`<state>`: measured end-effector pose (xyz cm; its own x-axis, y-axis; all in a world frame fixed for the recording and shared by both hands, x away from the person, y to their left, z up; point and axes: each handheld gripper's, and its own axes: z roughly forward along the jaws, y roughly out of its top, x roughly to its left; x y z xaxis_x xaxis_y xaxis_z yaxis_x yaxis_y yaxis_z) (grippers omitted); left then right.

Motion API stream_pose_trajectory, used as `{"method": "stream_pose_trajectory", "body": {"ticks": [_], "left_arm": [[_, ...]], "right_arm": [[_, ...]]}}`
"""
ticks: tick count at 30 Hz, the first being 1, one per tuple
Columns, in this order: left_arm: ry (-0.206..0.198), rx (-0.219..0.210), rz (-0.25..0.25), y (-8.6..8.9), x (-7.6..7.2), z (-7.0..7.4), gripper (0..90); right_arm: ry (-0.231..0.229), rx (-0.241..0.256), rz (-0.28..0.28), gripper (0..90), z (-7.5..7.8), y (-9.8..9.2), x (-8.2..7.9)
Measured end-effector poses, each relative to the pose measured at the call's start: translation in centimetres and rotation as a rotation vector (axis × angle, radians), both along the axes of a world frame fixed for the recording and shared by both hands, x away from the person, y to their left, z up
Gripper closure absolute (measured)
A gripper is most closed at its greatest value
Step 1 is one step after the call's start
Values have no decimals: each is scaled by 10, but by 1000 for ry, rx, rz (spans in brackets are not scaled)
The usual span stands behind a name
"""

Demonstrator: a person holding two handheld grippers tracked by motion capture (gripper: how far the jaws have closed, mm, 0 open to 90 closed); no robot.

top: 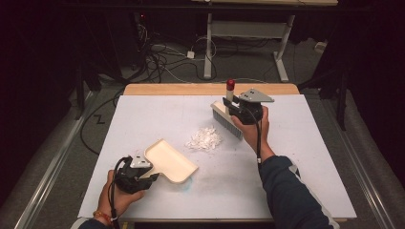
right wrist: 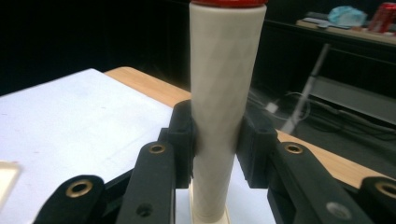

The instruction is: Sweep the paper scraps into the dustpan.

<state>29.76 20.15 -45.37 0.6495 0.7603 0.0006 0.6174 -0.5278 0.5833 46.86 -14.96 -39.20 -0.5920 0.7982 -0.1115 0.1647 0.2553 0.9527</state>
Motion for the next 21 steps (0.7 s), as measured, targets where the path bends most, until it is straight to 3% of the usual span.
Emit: {"method": "stream_pose_trajectory", "body": {"ticks": [8,15,18,21], "left_arm": [[17,15,-10,-4,7,1,635],[36,22,-19,-8,15,3,635],[40,24,-17,-11,18,3,635],[48,34,-19,-15,22,4,635]], "right_arm": [[23,-35,80,706,-4,22,-9],[18,1,140,705,-6,27,-19],[12,-6,143,703,-8,31,-22],[16,20,142,701,-9,35,-25]]}}
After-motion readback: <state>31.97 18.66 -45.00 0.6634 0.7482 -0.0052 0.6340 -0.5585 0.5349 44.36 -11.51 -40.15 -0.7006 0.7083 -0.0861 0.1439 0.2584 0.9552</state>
